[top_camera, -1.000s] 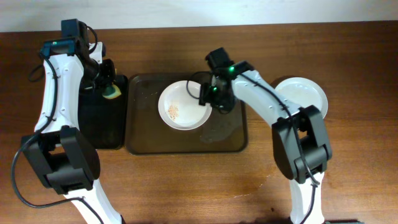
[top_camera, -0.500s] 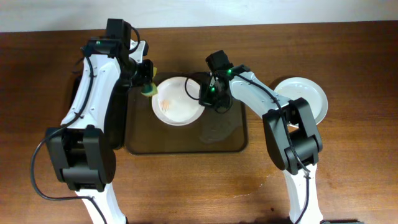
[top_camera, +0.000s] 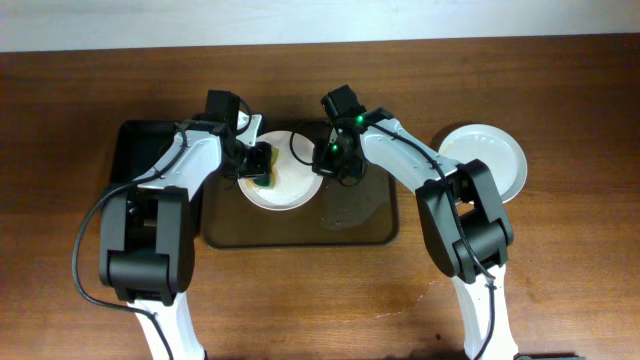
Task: Clean dirty plates on tray and stack at the side
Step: 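Scrub the last plate with the sponge in the left gripper, then carry the last plate right and stack it on the pile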
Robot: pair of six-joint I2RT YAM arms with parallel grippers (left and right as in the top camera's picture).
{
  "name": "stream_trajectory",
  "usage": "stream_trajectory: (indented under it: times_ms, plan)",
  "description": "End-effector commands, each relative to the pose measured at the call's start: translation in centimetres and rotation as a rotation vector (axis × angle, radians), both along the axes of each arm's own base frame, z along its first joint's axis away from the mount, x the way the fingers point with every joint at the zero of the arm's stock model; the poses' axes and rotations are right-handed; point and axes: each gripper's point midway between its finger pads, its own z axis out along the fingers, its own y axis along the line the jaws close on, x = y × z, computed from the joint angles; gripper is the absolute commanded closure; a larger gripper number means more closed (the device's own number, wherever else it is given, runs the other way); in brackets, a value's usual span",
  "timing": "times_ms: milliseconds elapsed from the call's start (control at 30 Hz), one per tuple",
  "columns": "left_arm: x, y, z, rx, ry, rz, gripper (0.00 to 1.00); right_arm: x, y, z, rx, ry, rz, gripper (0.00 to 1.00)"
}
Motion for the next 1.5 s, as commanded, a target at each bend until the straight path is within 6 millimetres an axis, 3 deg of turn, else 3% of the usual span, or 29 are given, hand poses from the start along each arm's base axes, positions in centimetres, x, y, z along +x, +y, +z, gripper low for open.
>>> stream_trajectory:
  times_ms: [0, 67, 200, 267, 300, 367, 400, 467, 533, 600, 667, 767, 867, 933, 1033, 1067, 1133, 1200, 1300, 1333, 1467]
  plan:
    - [-1.9, -4.2, 1.7, -0.341, 0.106, -0.068, 0.99, -0.2, -0.4, -1.4, -0.043, 0.009, 0.0, 0.96]
    - [-1.3, -2.3, 1.5, -0.318, 0.108, -0.016, 0.99, -0.2, -0.4, -1.4, -0.044, 0.011, 0.0, 0.96]
    - [-0.3, 8.7, -2.5, 0.211, 0.093, 0.192, 0.99, -0.2, -0.4, -1.4, -0.044, 0.011, 0.0, 0.96]
    - [-0.1, 10.7, -2.7, 0.364, 0.071, 0.215, 0.99, -0.2, -0.4, -1.4, -0.044, 0.011, 0.0, 0.96]
    - [0.2, 10.7, -2.7, 0.395, 0.05, 0.21, 0.99, -0.2, -0.4, -1.4, -0.044, 0.011, 0.0, 0.96]
    - [1.7, 8.5, -2.4, 0.366, -0.019, 0.178, 0.99, -0.2, -0.4, -1.4, -0.044, 0.01, -0.001, 0.96]
    - [1.9, 6.6, -2.2, 0.312, -0.035, 0.14, 0.99, -0.2, -0.4, -1.5, -0.045, 0.011, 0.0, 0.96]
    - [1.4, 0.3, -1.3, 0.056, -0.054, -0.044, 0.99, -0.2, -0.4, -1.5, -0.046, 0.007, 0.01, 0.96]
    - [0.4, -3.3, 0.3, -0.162, -0.034, -0.113, 0.99, -0.2, -0.4, -1.5, -0.046, 0.007, 0.01, 0.96]
    - [0.1, -5.3, 1.9, -0.308, -0.037, -0.151, 0.99, -0.2, -0.4, -1.5, -0.046, 0.007, 0.01, 0.96]
    - [1.1, -4.8, 1.7, -0.27, -0.075, -0.135, 0.99, -0.3, -0.4, -1.5, -0.047, 0.008, 0.01, 0.96]
    - [3.8, -0.1, -0.4, 0.033, -0.148, -0.007, 0.99, -0.3, -0.4, -1.5, -0.047, 0.01, 0.01, 0.96]
    - [5.0, 6.7, -1.2, 0.423, -0.195, 0.118, 0.99, -0.3, -0.4, -1.5, -0.047, 0.01, 0.01, 0.96]
    - [4.2, 7.9, -1.4, 0.493, -0.163, 0.126, 0.99, -0.3, -0.4, -1.5, -0.048, 0.009, 0.01, 0.96]
    - [0.2, 5.6, -2.6, 0.365, 0.008, 0.045, 0.99, -0.3, -0.5, -1.5, -0.051, 0.008, 0.009, 0.96]
    - [-2.2, 3.6, -2.7, 0.25, 0.098, -0.027, 0.99, -0.3, -0.5, -1.5, -0.051, 0.008, 0.009, 0.96]
    - [-5.0, 0.2, -1.8, 0.039, 0.174, -0.168, 0.99, -0.3, -0.5, -1.5, -0.051, 0.008, 0.009, 0.96]
    - [-5.9, -2.3, -0.5, -0.124, 0.184, -0.227, 0.99, -0.3, -0.5, -1.5, -0.05, 0.008, 0.009, 0.96]
    - [-3.9, -4.6, 1.1, -0.276, 0.08, -0.246, 0.99, -0.3, -0.5, -1.5, -0.05, 0.009, 0.009, 0.96]
    - [-3.0, -4.5, 1.3, -0.276, 0.055, -0.232, 0.99, -0.3, -0.5, -1.5, -0.051, 0.011, 0.009, 0.96]
    - [2.5, -0.4, 5.9, -0.276, -0.072, -0.133, 0.99, -0.5, -0.6, -1.6, -0.055, 0.018, 0.01, 0.96]
